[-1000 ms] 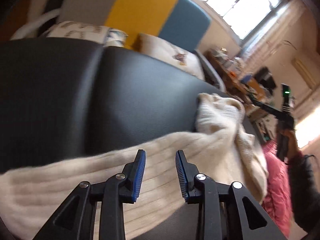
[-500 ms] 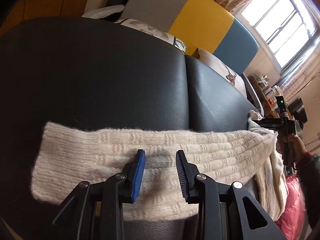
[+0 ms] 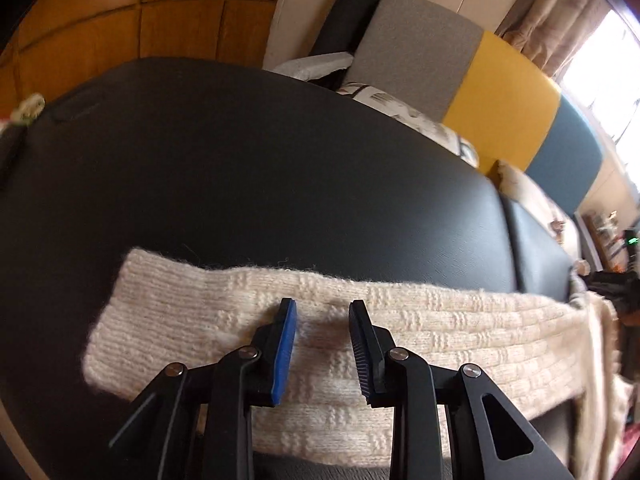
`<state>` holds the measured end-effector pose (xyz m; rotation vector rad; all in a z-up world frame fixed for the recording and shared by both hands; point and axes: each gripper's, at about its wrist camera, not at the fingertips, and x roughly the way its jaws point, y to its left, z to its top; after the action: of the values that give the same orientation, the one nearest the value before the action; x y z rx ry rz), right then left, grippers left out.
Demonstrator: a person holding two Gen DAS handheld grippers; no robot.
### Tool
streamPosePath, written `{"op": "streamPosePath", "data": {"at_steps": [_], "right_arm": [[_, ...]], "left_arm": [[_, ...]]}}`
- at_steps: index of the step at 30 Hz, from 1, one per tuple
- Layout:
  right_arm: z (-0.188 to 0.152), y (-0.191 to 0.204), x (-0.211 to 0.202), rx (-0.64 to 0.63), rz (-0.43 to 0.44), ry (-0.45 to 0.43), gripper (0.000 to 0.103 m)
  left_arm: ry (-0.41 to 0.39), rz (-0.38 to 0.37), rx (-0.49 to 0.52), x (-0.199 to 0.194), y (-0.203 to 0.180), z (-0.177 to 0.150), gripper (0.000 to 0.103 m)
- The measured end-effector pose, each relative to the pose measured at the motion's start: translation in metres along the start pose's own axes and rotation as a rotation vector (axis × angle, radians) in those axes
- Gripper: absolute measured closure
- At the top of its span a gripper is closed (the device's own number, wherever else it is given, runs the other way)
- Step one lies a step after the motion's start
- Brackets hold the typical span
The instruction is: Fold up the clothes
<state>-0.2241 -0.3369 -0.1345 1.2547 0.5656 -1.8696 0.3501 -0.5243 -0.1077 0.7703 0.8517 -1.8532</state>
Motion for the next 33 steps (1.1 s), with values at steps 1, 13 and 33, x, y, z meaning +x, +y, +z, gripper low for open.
{"op": "streamPosePath", "data": {"at_steps": [1,13,33], "right_arm": [[0.000,0.002,-0.005,-0.011,0.019,0.002,0.084],[-0.093,0.022,-0.050,-0.117,0.416,0.132,0.081],[-0.141,0.041,-0.037,-0.120,0.439,0.117,0.080]], "left_arm": [[0.010,-0.002,0.003,-0.002,-0.001,0.002,0.074],[0.155,-0.590,0.377,-0.007,-0.145,0.044,0.055],[0.337,-0.568,0.595,0.080,-0.274,0.033,0.096]]}}
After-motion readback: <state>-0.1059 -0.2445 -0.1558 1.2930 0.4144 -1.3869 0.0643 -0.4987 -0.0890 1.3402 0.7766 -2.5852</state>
